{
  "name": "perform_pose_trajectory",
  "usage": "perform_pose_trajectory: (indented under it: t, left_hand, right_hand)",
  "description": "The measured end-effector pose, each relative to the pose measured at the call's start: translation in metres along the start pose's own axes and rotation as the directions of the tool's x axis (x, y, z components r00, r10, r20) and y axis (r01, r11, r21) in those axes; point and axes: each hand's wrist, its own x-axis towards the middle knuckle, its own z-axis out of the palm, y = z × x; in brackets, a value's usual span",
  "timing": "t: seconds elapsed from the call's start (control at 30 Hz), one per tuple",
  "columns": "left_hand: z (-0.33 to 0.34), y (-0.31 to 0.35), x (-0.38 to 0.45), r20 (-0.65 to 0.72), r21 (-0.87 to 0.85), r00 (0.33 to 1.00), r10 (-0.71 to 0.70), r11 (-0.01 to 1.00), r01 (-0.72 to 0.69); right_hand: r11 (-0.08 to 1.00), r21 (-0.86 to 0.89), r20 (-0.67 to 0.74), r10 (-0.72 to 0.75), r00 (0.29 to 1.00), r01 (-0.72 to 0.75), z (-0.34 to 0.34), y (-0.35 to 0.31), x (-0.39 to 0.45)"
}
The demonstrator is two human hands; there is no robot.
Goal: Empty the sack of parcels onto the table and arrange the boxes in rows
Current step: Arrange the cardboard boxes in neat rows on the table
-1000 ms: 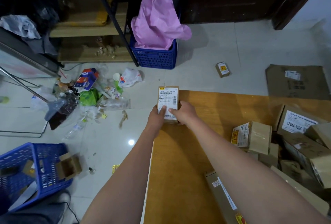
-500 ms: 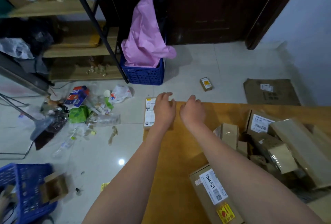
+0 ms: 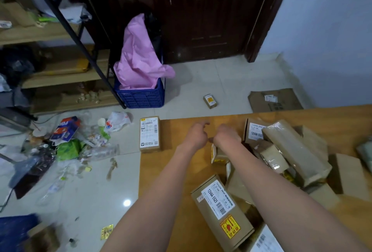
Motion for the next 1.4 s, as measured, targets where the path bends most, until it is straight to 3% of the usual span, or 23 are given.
perform_pose_trajectory:
  t: [0.07, 0.13, 0.27, 0.3, 0.4, 0.5, 0.8, 1.0, 1.1, 1.17, 1.27, 1.33, 1.4]
  left_hand:
    - [0.002, -0.004, -0.005, 0.01, -0.028, 1.0, -0.022, 0.999, 0.022]
    - [0.0, -0.009, -0.009, 0.009, -0.163, 0.996, -0.084, 0.983, 0.085]
    - [-0.019, -0.019, -0.019, 0.011, -0.588, 0.925, -0.379, 0.746, 0.313]
    - [-0.023, -0.023, -0.023, 0.02, -0.603, 0.92, -0.392, 0.729, 0.324]
    - [-0.028, -0.037, -0.031, 0.035, -0.479, 0.954, -0.298, 0.833, 0.278]
    - [-0.035, -0.044, -0.038, 0.018, -0.604, 0.947, -0.319, 0.752, 0.265]
    - [-0.055, -0.081, -0.059, 0.095, -0.706, 0.93, -0.356, 0.634, 0.315]
    - [-0.059, -0.098, -0.061, 0.08, -0.789, 0.928, -0.363, 0.546, 0.281]
    - [-0.057, -0.101, -0.056, 0.029, -0.847, 0.916, -0.4, 0.477, 0.235]
    - [-0.052, -0.102, -0.05, 0.032, -0.87, 0.916, -0.4, 0.441, 0.222]
    - [-0.044, -0.102, -0.044, 0.035, -0.833, 0.925, -0.378, 0.501, 0.236]
    - [-0.042, -0.104, -0.04, 0.022, -0.795, 0.927, -0.373, 0.556, 0.243]
    - [-0.044, -0.11, -0.035, -0.048, -0.689, 0.927, -0.372, 0.685, 0.239]
  right_hand:
    - [0.998, -0.015, -0.036, -0.059, 0.998, 0.059, 0.006, 0.006, -0.001]
    - [0.994, 0.003, -0.068, -0.106, 0.992, 0.107, 0.004, 0.009, -0.003]
    - [0.909, 0.363, -0.064, -0.196, 0.979, 0.205, -0.019, 0.013, -0.01]
    - [0.87, 0.431, -0.049, -0.243, 0.969, 0.24, -0.027, 0.013, -0.015]
    - [0.801, 0.463, 0.029, -0.441, 0.897, 0.38, -0.045, 0.012, -0.028]
    - [0.741, 0.526, 0.048, -0.515, 0.856, 0.417, -0.05, 0.006, -0.03]
    - [0.564, 0.777, 0.066, -0.517, 0.853, 0.281, -0.031, -0.021, -0.027]
    - [0.612, 0.748, -0.019, -0.37, 0.929, 0.258, -0.014, -0.037, -0.022]
    - [0.6, 0.799, 0.143, -0.261, 0.955, 0.044, -0.001, -0.041, -0.022]
    - [0.536, 0.836, 0.305, -0.277, 0.911, -0.117, 0.011, -0.046, -0.024]
    - [0.454, 0.871, 0.376, -0.366, 0.851, -0.189, 0.027, -0.057, -0.027]
    - [0.437, 0.887, 0.313, -0.337, 0.888, -0.147, 0.036, -0.061, -0.024]
    - [0.423, 0.9, 0.253, -0.31, 0.917, -0.105, 0.042, -0.065, -0.016]
